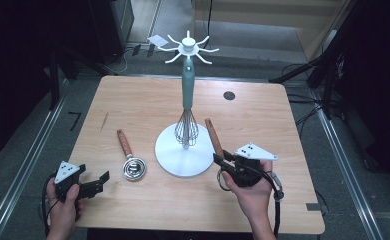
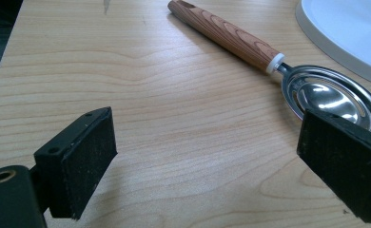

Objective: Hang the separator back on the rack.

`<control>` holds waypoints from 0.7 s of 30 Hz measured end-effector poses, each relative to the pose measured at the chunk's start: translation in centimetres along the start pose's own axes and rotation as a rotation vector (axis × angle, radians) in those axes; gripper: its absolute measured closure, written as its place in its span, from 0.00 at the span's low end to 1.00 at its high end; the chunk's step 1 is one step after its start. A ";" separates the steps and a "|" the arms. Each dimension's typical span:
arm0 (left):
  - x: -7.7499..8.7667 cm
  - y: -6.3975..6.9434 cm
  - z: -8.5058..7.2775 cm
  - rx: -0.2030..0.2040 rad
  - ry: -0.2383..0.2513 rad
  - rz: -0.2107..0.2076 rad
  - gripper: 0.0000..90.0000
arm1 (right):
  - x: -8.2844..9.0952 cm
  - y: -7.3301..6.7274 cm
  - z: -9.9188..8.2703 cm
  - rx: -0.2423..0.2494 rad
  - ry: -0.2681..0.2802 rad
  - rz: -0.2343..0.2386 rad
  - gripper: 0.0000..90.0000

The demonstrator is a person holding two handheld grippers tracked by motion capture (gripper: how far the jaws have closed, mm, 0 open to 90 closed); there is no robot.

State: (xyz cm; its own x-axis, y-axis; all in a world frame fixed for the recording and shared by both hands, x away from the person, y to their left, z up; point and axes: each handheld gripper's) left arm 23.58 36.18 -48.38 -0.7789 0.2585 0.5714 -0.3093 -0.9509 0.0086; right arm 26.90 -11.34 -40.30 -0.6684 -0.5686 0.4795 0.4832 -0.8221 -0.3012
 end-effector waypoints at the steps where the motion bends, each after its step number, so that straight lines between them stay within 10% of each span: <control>1: 0.0 0.0 0.0 0.000 0.000 0.001 0.07 | 0.2 -0.2 0.1 0.003 0.008 0.001 0.79; 21: -0.1 0.2 0.0 -0.004 -0.006 0.018 0.07 | 1.2 -1.1 0.7 0.034 0.094 0.042 0.79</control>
State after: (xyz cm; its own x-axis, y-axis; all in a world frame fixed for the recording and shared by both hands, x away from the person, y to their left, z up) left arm 23.59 35.98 -48.39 -0.7810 0.2408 0.5762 -0.2979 -0.9546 -0.0049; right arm 25.94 -11.13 -38.80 -0.6965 -0.6042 0.3870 0.5297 -0.7968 -0.2907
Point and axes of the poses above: each handheld gripper's, and its own axes: x roughly backward along the jaws, z roughly out of its top, y roughly to its right, and after that the axes turned 7 degrees about -x, right-handed
